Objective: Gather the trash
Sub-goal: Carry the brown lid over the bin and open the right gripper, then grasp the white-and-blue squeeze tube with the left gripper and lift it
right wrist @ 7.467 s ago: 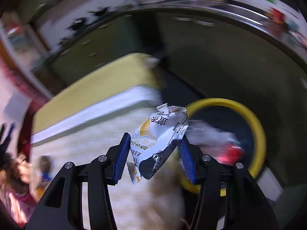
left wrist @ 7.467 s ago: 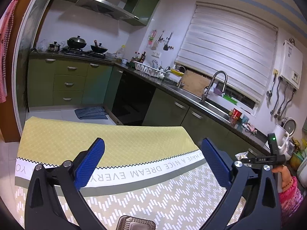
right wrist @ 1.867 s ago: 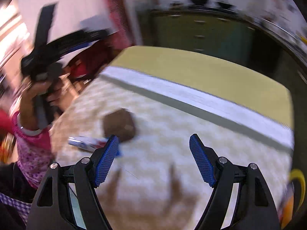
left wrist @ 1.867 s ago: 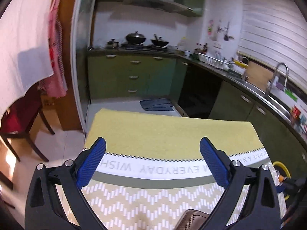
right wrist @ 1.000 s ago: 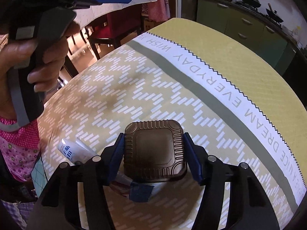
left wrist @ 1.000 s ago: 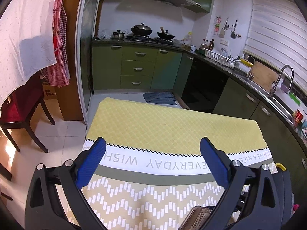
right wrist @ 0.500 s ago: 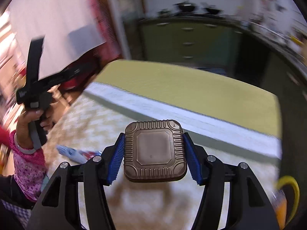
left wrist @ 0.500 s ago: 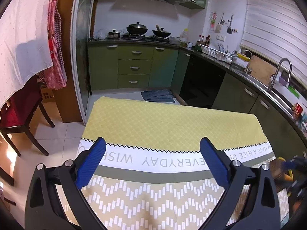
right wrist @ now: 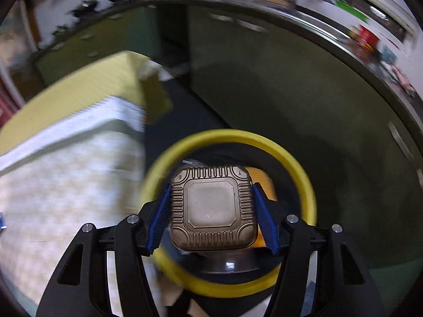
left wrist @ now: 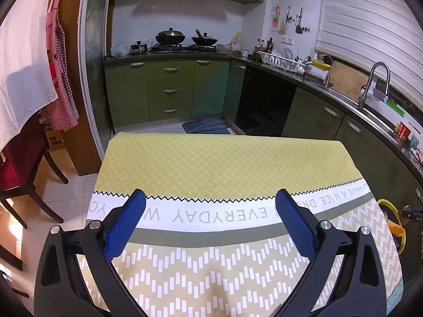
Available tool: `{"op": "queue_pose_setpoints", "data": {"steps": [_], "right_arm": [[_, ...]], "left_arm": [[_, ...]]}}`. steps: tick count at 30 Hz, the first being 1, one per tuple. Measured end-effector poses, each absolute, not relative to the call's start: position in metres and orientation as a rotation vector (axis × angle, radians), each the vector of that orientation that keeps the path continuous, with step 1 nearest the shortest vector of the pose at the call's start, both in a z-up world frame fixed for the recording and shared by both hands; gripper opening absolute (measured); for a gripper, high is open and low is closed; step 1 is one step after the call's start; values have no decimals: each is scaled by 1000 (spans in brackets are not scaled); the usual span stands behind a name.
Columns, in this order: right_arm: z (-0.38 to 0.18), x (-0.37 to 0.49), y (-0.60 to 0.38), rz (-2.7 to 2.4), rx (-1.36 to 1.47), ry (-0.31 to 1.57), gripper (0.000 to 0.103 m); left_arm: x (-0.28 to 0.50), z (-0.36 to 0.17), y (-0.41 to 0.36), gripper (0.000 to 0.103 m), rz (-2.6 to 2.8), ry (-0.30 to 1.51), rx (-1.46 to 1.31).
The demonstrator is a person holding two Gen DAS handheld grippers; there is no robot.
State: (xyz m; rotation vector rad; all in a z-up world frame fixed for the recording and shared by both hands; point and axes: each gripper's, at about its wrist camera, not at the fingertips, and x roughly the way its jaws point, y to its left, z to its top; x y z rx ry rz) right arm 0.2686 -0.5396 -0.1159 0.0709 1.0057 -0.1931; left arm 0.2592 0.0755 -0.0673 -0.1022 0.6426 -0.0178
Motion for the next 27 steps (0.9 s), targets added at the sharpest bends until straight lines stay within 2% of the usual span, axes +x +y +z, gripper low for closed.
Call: {"op": "queue_pose_setpoints", "data": {"steps": [2, 3, 4, 8, 18, 27], "right_arm": [[-125, 271, -554, -245, 73, 1011, 62], [-128, 272, -562, -269, 88, 1010, 69], [-129, 272, -567, -285, 100, 1005, 70], [-119, 256, -573, -274, 164, 954, 70], [-98, 174, -513, -113, 236, 849, 75], [-84, 127, -484, -28, 227, 813, 75]], "left_arm": [[260, -68, 75, 94, -22, 645, -100], [260, -68, 74, 94, -26, 646, -97], [260, -68, 74, 94, -29, 646, -95], [260, -70, 69, 94, -55, 646, -78], [252, -68, 38, 94, -187, 674, -11], [202, -72, 22, 94, -576, 763, 187]]}}
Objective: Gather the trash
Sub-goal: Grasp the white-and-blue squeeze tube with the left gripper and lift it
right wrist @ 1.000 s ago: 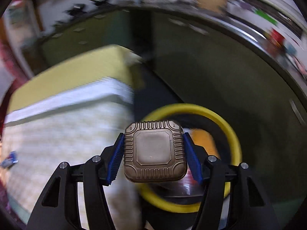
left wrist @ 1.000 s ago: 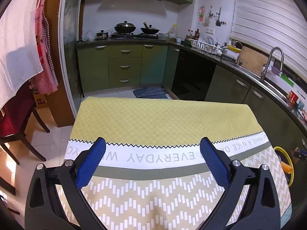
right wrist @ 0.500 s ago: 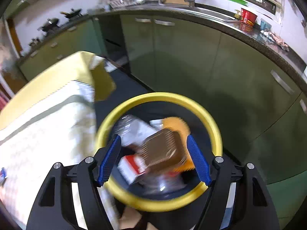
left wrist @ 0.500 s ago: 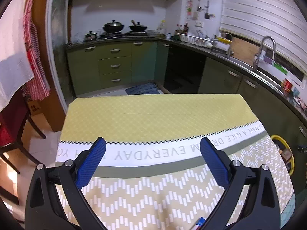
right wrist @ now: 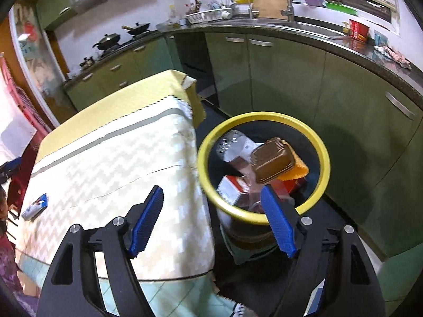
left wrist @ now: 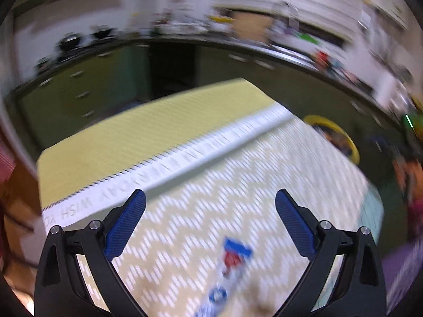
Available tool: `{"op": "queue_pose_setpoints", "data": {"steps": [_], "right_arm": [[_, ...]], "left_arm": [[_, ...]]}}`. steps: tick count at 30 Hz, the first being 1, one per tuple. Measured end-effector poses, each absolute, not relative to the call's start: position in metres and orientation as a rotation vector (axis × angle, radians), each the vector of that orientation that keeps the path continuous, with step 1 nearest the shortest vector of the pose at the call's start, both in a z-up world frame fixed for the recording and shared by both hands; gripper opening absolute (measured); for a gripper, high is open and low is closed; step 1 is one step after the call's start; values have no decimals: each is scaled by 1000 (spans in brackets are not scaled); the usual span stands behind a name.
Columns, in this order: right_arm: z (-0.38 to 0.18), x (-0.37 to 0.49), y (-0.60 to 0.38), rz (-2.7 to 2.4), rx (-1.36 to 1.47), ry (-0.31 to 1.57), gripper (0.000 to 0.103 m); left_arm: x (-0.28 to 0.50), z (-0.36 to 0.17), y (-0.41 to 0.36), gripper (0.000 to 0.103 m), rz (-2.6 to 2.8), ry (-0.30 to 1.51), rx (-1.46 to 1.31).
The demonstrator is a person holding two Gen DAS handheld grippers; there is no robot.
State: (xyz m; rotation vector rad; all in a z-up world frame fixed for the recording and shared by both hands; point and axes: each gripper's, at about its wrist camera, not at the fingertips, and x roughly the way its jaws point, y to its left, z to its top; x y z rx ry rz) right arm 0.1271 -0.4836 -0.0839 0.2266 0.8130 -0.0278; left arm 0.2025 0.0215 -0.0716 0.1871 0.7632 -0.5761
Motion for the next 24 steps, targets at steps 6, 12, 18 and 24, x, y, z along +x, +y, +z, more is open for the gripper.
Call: {"op": "queue_pose_setpoints", "data": {"steps": [6, 12, 18, 24], "right_arm": [[-78, 120, -464, 36, 215, 803, 75], [-77, 119, -452, 63, 203, 808, 75], [-75, 120, -452, 75, 204, 813, 75], [-76, 122, -449, 89, 207, 814, 75]], "left_arm": [[170, -96, 10, 94, -714, 826, 453], [164, -125, 5, 89, -743, 898, 519], [163, -139, 8, 68, -753, 948, 507], [165, -150, 9, 43, -741, 991, 498]]}}
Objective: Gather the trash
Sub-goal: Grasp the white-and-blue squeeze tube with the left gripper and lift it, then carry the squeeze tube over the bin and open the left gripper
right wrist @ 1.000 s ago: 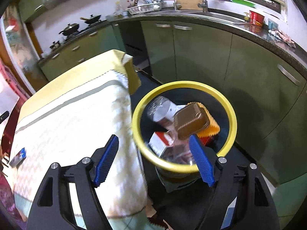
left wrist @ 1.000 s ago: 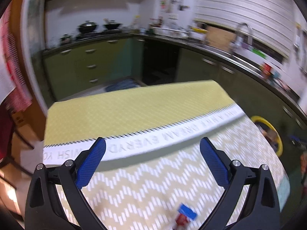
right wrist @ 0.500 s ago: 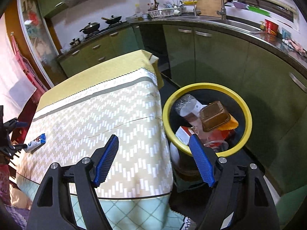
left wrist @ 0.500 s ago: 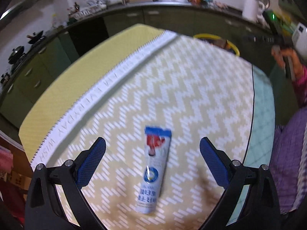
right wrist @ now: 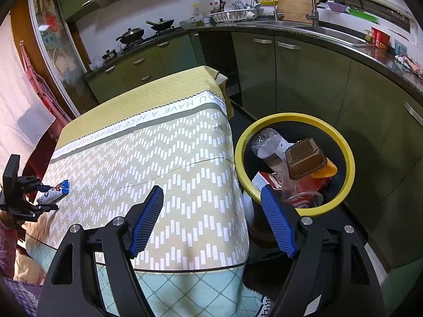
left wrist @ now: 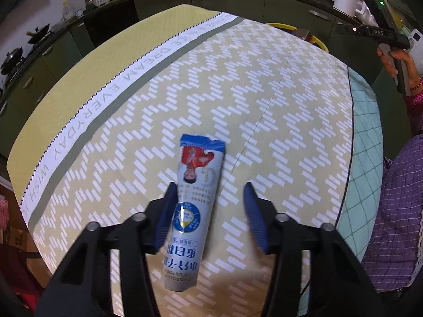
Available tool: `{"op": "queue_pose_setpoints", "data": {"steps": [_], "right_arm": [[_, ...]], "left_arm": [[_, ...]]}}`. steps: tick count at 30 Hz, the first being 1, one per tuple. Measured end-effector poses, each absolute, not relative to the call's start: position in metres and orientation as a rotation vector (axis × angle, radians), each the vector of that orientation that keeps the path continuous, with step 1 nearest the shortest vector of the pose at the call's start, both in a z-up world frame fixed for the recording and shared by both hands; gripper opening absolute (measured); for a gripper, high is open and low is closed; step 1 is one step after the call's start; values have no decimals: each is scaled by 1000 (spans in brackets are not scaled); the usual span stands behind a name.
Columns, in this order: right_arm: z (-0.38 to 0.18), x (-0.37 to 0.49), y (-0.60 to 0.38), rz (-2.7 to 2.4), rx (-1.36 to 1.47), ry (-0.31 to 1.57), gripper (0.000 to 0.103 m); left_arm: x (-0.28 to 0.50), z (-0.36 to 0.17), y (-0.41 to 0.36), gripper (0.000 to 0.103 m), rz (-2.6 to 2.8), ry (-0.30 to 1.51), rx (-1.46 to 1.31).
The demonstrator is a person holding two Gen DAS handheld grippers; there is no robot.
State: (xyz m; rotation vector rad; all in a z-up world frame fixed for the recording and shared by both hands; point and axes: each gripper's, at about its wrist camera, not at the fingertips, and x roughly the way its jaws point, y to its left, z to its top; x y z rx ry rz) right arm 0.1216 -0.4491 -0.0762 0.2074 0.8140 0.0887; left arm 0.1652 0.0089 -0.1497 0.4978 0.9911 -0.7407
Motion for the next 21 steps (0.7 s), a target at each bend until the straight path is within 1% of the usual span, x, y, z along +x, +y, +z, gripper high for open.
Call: {"op": "queue_pose_setpoints", "data": {"steps": [1, 6, 15, 21], "right_arm": [[-76, 122, -449, 90, 208, 814, 75], [-77, 123, -450, 94, 212, 815, 75], [-75, 120, -455, 95, 225, 806, 75], [-69, 108, -464, 90, 231, 800, 75]], "left_arm": [[166, -150, 10, 38, -742, 996, 480], [165, -149, 12, 27, -733, 997, 458], [152, -141, 3, 25, -696, 987, 452], [145, -109, -20, 25, -694, 939, 429]]}}
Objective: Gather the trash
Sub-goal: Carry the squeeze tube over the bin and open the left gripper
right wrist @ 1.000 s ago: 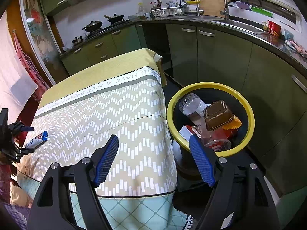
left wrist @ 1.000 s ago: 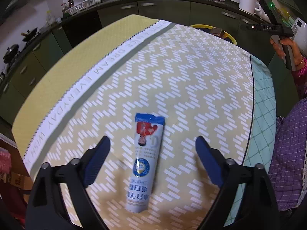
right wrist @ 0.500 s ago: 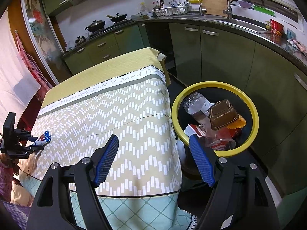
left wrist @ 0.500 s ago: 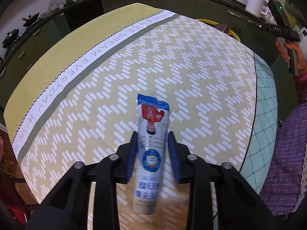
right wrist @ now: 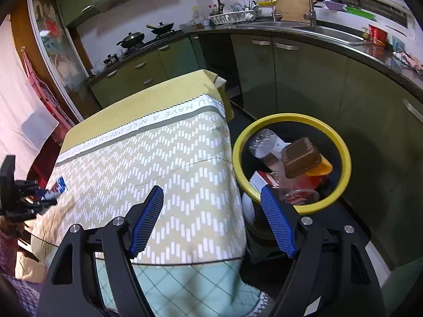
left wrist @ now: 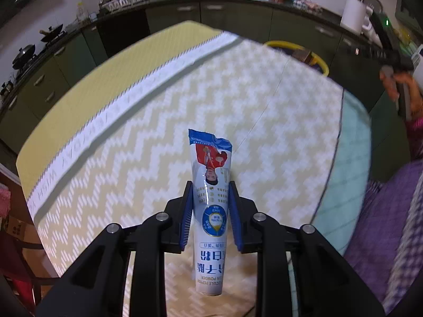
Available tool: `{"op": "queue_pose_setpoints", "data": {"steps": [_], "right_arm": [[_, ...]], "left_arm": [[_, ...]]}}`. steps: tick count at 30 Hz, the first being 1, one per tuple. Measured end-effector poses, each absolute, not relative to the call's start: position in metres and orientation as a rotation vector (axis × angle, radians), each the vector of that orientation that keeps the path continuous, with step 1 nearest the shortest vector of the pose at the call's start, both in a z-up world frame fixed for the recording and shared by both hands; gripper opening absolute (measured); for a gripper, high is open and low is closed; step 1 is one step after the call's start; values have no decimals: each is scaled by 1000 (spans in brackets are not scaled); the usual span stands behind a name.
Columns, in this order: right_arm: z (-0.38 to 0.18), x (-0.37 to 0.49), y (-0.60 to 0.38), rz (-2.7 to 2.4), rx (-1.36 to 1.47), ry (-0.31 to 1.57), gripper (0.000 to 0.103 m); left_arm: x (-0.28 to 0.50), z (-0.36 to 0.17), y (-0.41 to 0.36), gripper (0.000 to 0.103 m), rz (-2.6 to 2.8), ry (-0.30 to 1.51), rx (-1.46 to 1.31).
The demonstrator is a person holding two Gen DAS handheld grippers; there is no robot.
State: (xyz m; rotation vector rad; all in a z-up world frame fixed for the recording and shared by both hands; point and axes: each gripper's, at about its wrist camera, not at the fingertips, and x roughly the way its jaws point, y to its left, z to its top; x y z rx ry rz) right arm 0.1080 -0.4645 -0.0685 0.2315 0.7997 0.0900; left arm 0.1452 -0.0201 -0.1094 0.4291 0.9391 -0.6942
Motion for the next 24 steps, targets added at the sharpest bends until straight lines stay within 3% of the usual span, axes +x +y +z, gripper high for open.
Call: {"op": "queue_pose_setpoints", "data": {"steps": [7, 13, 24], "right_arm": [[-59, 70, -497, 2, 246, 762, 75], [-62, 40, -533, -45, 303, 717, 75], [-93, 16, -585, -84, 418, 728, 75]], "left_arm": [[158, -60, -94, 25, -831, 892, 344], [184, -37, -205, 25, -1000, 901, 299], [249, -75, -405, 26, -1071, 997, 348]]}}
